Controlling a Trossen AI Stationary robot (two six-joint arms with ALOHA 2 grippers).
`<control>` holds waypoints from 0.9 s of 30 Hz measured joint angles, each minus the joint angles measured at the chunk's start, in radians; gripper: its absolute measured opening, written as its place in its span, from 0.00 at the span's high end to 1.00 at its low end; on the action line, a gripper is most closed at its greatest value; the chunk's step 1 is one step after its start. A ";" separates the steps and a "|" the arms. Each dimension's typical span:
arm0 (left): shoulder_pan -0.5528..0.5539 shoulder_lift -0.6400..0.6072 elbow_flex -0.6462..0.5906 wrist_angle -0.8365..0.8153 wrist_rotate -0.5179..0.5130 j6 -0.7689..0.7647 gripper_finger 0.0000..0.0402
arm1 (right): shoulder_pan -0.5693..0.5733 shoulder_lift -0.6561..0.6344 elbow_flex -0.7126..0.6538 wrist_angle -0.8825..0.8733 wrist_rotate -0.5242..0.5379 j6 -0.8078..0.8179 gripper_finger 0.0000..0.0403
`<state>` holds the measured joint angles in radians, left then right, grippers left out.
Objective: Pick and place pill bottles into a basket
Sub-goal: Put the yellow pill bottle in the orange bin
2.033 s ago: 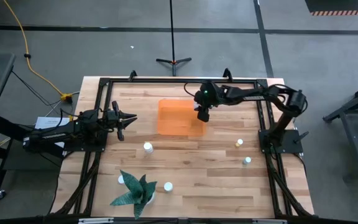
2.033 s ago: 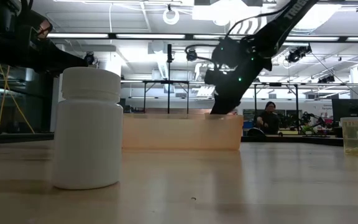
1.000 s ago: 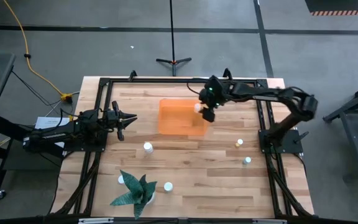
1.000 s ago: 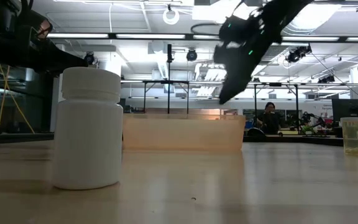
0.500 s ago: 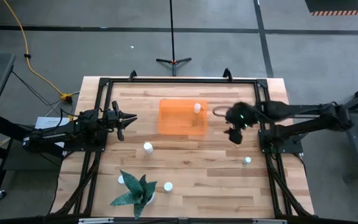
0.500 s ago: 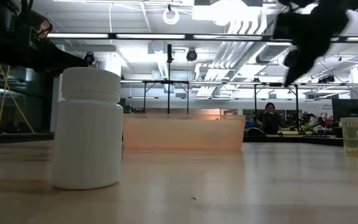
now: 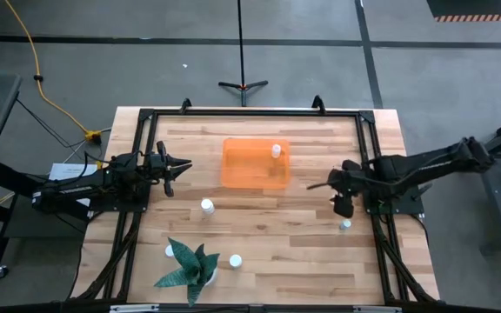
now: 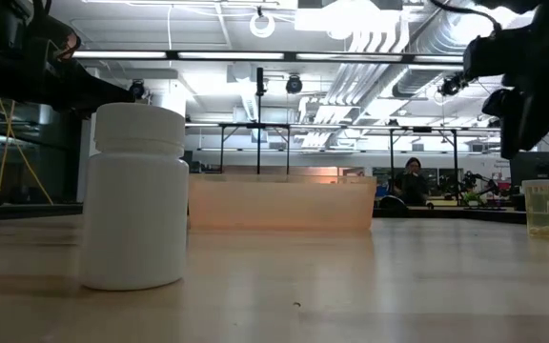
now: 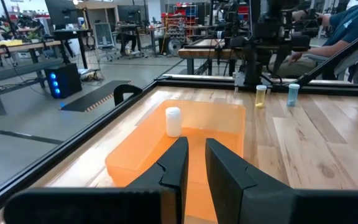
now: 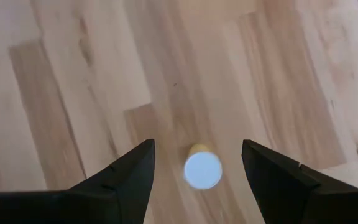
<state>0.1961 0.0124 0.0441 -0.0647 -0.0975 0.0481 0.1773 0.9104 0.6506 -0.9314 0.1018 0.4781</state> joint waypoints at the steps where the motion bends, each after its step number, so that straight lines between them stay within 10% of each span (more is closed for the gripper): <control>1: 0.000 0.000 0.000 0.000 0.000 0.000 0.77 | 0.022 0.002 0.000 -0.002 0.014 -0.003 0.42; 27: 0.000 0.000 0.000 0.000 0.000 -0.001 0.77 | 0.137 0.118 0.000 -0.037 0.072 0.139 0.42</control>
<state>0.1959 0.0127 0.0441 -0.0650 -0.0975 0.0475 0.3143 1.0285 0.6510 -0.9688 0.1736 0.6176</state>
